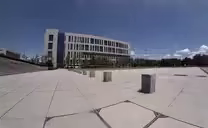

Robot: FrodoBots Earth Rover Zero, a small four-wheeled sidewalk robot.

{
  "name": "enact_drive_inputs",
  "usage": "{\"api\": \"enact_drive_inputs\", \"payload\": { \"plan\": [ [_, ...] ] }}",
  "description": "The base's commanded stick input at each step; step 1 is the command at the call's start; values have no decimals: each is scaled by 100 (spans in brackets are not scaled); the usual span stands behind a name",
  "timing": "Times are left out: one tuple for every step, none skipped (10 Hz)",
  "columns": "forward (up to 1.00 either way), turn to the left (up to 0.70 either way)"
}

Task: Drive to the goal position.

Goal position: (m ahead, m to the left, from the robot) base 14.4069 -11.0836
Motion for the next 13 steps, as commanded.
{"api": "enact_drive_inputs", "payload": {
  "plan": [
    [5, 0],
    [5, 0],
    [5, 0],
    [5, 0],
    [5, 0],
    [5, 0],
    [5, 0],
    [5, 0],
    [5, 0],
    [5, 0],
    [5, 0],
    [5, 0],
    [5, 0]
  ]
}}
